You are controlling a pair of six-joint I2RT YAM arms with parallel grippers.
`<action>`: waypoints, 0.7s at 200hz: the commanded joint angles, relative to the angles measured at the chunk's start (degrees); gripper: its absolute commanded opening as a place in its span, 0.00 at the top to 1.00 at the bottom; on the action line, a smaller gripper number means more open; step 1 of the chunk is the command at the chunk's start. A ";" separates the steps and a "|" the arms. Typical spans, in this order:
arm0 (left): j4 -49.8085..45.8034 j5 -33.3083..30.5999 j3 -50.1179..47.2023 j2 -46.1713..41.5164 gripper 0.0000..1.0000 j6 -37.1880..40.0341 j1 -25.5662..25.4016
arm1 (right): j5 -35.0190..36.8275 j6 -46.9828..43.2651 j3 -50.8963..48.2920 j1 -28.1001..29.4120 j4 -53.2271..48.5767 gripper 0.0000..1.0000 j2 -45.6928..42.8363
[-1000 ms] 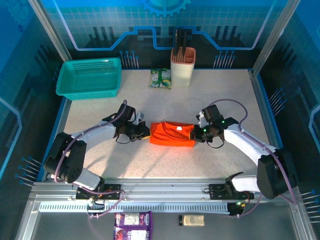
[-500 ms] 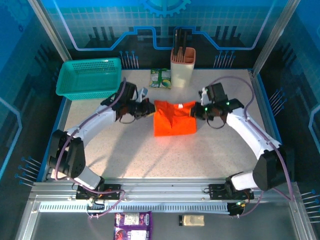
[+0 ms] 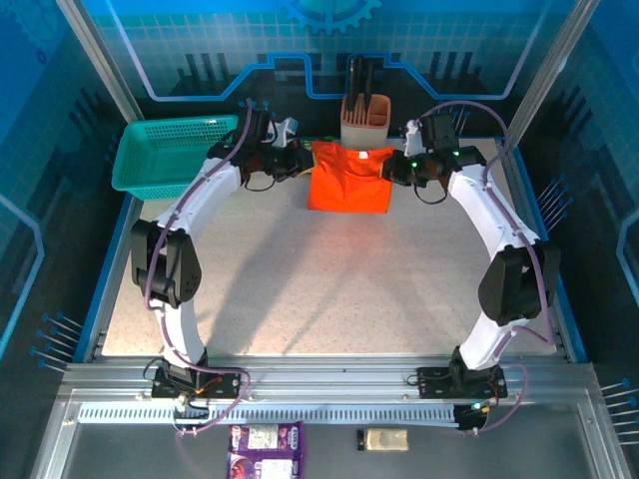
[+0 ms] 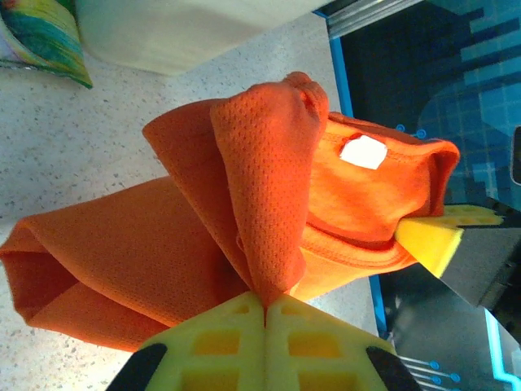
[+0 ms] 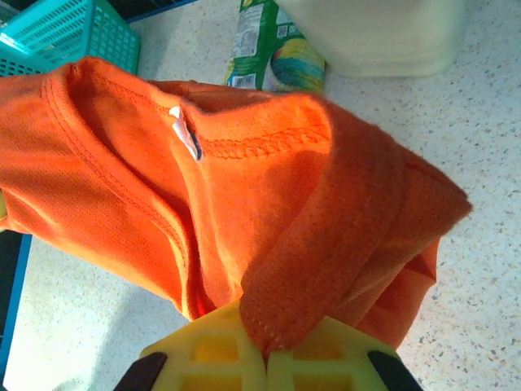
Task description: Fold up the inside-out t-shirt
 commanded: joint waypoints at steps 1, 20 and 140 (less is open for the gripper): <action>-0.11 3.45 -6.70 -2.84 1.00 1.92 0.15 | -2.78 -1.89 -8.30 -0.11 -0.34 1.00 -3.73; 6.47 5.09 -19.94 -6.66 1.00 -0.37 0.00 | -4.57 -0.19 -19.54 0.58 3.64 1.00 -7.10; 19.69 3.66 -44.98 -13.37 1.00 -6.18 -3.25 | 2.81 3.20 -34.74 4.47 4.60 1.00 -12.62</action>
